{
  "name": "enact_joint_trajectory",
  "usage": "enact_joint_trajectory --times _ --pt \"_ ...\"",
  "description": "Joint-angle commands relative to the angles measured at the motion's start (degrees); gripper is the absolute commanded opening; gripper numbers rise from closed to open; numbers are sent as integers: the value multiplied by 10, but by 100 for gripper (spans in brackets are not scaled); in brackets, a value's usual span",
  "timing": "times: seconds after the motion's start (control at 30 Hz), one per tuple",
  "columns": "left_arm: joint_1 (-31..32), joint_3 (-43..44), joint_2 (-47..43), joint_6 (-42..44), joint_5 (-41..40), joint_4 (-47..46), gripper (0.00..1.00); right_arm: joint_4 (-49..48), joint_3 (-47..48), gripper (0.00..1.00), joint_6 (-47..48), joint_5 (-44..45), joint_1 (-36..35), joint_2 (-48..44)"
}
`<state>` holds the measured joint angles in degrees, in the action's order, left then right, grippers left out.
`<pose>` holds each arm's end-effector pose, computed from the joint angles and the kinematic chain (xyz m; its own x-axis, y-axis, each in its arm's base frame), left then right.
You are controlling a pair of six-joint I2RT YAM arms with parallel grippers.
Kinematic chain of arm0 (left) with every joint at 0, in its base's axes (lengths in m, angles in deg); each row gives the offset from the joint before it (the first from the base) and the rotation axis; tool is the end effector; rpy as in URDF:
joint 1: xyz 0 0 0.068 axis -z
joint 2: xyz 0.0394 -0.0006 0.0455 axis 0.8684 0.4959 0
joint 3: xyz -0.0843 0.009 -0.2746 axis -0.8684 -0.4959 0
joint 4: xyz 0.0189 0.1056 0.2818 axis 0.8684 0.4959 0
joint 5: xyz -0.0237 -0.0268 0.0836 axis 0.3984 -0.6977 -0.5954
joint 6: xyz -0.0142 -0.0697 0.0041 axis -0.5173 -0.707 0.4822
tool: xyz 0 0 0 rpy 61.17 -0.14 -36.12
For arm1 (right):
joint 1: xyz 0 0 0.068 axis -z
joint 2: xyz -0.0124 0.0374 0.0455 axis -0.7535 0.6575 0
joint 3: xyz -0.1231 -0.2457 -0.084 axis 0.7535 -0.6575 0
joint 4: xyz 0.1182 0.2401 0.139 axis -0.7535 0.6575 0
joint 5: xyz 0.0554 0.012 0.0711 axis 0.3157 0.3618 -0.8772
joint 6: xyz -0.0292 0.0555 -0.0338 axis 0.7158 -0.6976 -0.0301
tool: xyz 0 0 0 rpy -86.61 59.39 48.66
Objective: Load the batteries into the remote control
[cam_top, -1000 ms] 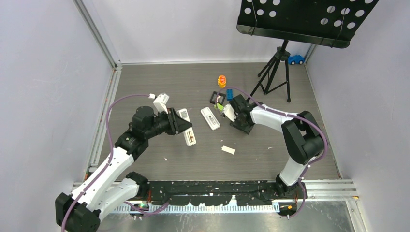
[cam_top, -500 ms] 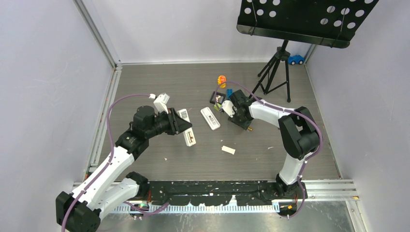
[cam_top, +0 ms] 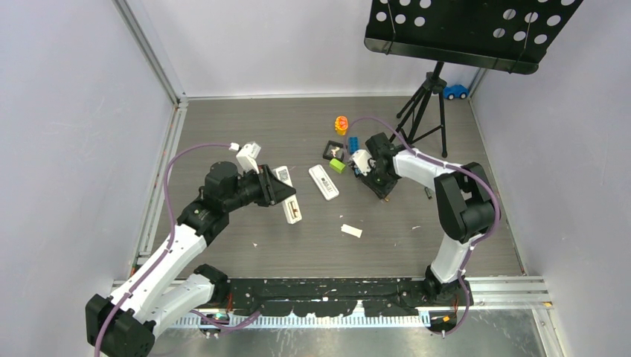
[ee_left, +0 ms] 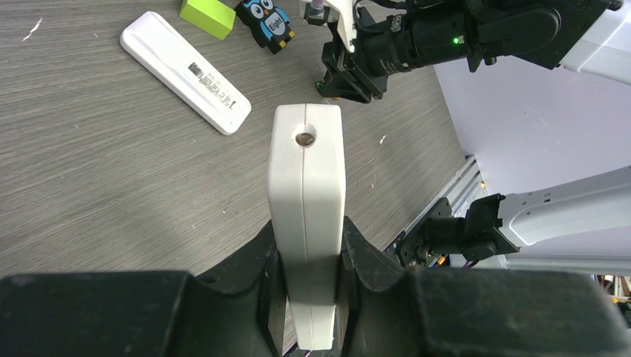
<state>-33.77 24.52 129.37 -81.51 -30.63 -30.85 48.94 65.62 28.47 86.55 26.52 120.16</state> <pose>0.2162 -0.1328 0.2884 -0.7021 -0.2931 -0.6489 0.3775 0.6194 -0.6883 0.3506 0.1443 0.1278 -0.5775 -0.7847 -0.2252 -0.7792 0.6121 -0.1348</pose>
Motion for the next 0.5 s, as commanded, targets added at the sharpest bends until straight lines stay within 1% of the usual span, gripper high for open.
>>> enact_joint_trajectory --times 0.0,0.07,0.13,0.17,0.3,0.4,0.47 --pt "-3 25 -2 4 1 -15 0 42 -3 25 -2 -25 9 18" --pt "-3 25 -2 3 1 -16 0 42 1 15 -5 -41 9 16" --pt "-3 24 -3 3 1 -17 0 46 11 2 -16 -54 9 15" --pt "-3 24 -3 2 0 -17 0 58 21 1 -26 -59 9 15" --pt "-3 21 -6 -2 -11 -19 0 79 64 0 -57 -76 8 -5" --pt "-3 15 -14 -7 -29 -26 0 52 67 0 -86 -88 -2 -56" --pt "-3 9 -19 -12 -38 -36 0 18 59 0 -116 -89 -19 -100"
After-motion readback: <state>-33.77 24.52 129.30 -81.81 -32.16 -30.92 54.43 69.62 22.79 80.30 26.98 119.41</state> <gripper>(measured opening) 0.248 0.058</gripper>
